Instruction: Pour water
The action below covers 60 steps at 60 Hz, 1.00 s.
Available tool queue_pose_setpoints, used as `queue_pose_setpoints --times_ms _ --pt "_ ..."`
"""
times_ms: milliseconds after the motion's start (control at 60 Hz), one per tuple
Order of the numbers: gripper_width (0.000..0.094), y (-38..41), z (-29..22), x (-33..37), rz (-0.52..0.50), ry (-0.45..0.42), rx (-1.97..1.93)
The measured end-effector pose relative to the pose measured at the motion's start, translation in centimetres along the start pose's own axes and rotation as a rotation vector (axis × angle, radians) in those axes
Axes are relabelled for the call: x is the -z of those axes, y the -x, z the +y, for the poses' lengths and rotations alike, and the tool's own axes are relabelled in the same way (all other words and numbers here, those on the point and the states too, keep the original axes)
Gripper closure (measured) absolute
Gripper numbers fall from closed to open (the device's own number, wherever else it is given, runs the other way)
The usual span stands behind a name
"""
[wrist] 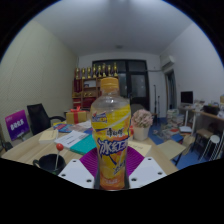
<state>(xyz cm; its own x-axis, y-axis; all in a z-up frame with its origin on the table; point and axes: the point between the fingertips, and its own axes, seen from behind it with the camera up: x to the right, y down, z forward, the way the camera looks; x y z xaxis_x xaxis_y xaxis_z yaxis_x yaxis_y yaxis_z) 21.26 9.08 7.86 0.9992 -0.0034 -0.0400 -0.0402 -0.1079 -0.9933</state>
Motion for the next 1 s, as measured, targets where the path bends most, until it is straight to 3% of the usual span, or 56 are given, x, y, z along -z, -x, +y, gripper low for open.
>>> queue_pose_setpoints --times_ms 133,217,417,583,683,833,1000 --pt "0.0599 0.7 0.8 -2.2 -0.062 0.045 -0.061" --pt "0.0586 0.5 2.8 -2.6 -0.039 0.081 -0.013" --pt "0.0597 -0.2 2.1 -0.8 -0.033 0.096 0.016" --pt "0.0411 -0.3 2.5 -0.6 -0.021 0.108 0.002" --pt "0.008 -0.3 2.9 0.5 -0.033 0.133 -0.037" --pt "0.0098 -2.4 2.6 5.8 0.003 0.142 -0.113" --pt "0.0099 -3.4 0.4 15.2 -0.003 0.073 -0.113"
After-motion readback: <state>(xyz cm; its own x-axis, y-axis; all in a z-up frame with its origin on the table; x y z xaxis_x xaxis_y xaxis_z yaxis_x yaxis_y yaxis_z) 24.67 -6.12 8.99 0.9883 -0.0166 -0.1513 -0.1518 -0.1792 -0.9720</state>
